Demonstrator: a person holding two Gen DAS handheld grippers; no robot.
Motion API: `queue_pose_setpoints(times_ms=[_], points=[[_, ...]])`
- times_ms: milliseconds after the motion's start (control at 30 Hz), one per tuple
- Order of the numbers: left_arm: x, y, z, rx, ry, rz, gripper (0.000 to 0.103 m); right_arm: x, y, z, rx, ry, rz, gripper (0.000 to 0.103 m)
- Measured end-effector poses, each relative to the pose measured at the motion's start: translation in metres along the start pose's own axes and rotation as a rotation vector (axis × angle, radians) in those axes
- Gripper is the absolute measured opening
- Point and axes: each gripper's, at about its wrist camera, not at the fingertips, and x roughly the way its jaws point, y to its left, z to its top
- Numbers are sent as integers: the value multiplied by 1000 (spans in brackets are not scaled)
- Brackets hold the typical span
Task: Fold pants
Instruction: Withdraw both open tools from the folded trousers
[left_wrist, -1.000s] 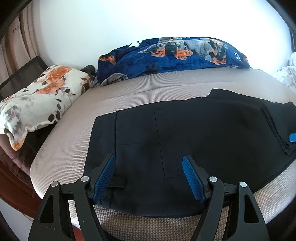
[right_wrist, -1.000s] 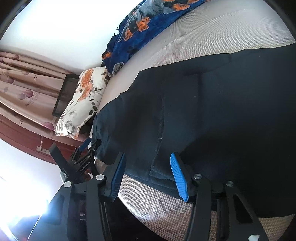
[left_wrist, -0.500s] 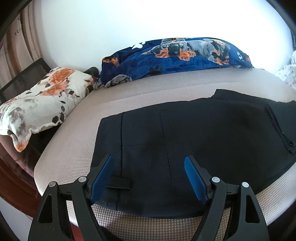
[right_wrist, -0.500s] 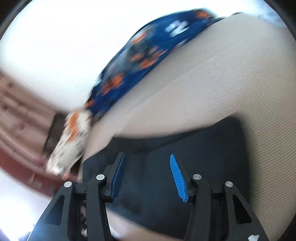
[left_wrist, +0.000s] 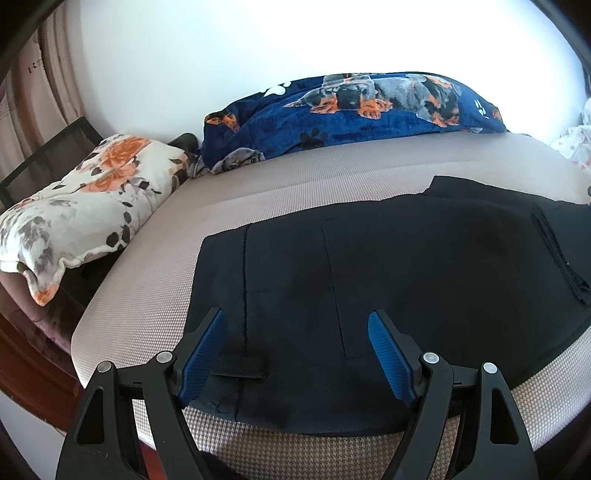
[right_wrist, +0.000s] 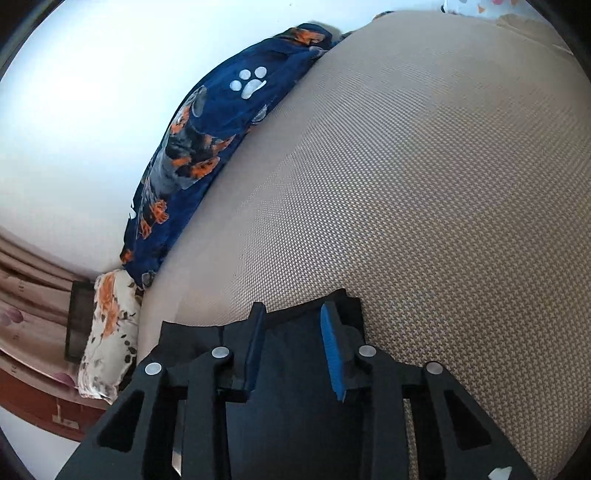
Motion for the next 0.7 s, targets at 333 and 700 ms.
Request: queue_pose_setpoints(times_ms=[333,700], points=[[2,4,0,-33,12,-32,79,-15,95,-42,-255,-70,165,33],[-3,30,-9,-130,36,-58,79,41,185,-133,-504,150,296,40]])
